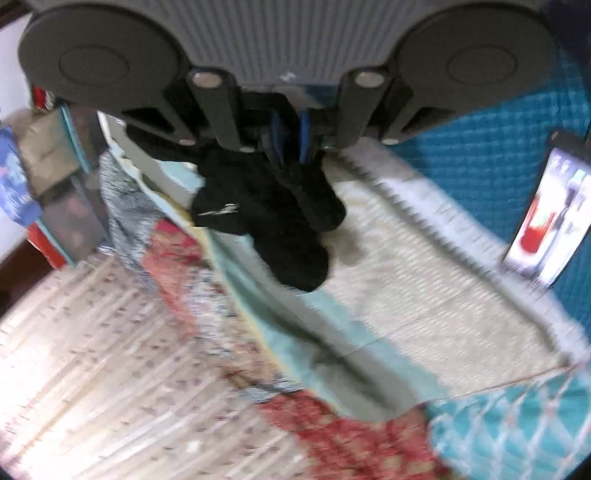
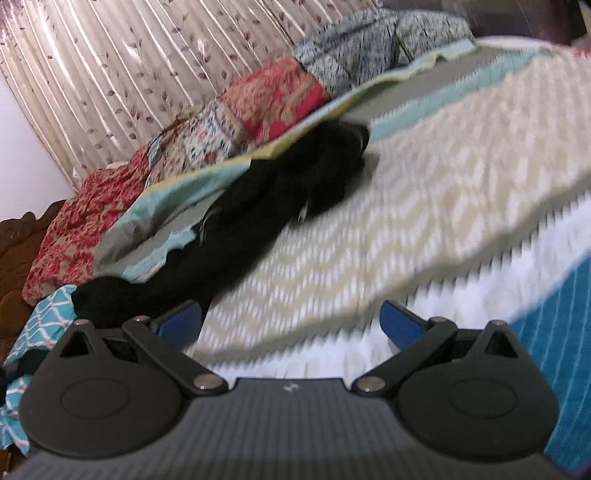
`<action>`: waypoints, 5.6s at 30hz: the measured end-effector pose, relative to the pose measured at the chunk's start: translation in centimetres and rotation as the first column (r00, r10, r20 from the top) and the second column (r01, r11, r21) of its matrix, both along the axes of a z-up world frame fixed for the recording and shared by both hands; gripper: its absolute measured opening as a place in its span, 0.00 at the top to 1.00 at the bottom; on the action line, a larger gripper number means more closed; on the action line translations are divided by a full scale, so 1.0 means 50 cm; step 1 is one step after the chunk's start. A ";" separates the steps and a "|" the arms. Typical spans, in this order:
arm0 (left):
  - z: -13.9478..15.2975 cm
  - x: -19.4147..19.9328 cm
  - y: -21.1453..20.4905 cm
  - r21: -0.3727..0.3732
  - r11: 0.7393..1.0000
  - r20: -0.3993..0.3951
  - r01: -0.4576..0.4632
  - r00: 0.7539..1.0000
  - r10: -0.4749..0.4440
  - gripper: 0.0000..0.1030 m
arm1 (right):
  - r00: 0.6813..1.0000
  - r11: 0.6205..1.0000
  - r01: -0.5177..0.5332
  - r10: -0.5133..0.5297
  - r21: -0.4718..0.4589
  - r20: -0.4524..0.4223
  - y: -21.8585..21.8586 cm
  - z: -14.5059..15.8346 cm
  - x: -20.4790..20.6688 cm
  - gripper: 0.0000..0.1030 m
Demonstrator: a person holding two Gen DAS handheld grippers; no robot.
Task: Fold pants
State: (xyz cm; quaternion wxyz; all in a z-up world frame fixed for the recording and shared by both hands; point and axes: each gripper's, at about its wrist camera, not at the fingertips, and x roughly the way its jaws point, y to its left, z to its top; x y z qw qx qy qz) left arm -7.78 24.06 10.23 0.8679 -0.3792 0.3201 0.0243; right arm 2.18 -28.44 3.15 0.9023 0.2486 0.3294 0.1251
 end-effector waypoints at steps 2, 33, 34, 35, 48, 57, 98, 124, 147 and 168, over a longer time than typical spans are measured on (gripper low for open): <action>-0.036 0.007 0.004 -0.054 0.998 -0.037 -0.015 0.999 0.013 0.90 | 1.000 1.000 0.017 -0.017 0.013 -0.007 -0.004 0.001 0.048 0.04; -0.126 -0.022 -0.028 -0.031 0.999 -0.128 -0.033 0.991 0.029 0.89 | 0.990 0.845 -0.009 0.083 -0.534 0.115 0.054 0.257 0.467 0.74; -0.123 -0.025 -0.027 -0.036 0.999 -0.123 -0.035 0.992 0.031 0.89 | 0.993 0.833 0.008 0.058 -0.554 0.101 0.055 0.234 0.478 0.56; -0.118 -0.029 -0.028 -0.033 0.999 -0.114 -0.034 0.993 0.030 0.89 | 0.992 0.843 0.021 0.047 -0.537 0.113 0.047 0.218 0.474 0.56; -0.135 -0.016 -0.030 -0.037 0.999 -0.180 -0.034 0.983 0.027 0.89 | 0.986 0.962 0.113 -0.139 -0.250 -0.087 -0.107 0.011 0.386 0.65; -0.142 0.007 -0.021 -0.029 0.999 -0.213 -0.029 0.977 0.022 0.89 | 0.980 0.989 0.143 -0.136 0.033 -0.144 -0.126 -0.023 0.367 0.63; -0.147 0.039 -0.054 0.022 0.999 -0.179 0.045 0.983 -0.041 0.87 | 0.996 0.989 0.091 -0.091 -0.119 0.007 -0.110 0.079 0.500 0.46; -0.063 0.018 -0.021 0.020 0.999 -0.108 -0.042 0.993 0.044 0.91 | 0.894 0.881 0.435 -0.447 0.188 0.025 -0.389 0.136 0.329 0.95; -0.068 -0.113 -0.010 0.125 0.991 -0.171 -0.052 0.983 0.073 0.86 | 0.552 0.554 0.831 -0.832 -0.043 -0.051 -0.549 0.049 -0.205 0.63; -0.087 0.355 -0.024 0.238 0.971 0.074 0.006 0.997 -0.024 0.13 | 0.952 0.959 -0.281 0.283 0.028 -0.120 0.142 0.138 0.317 0.62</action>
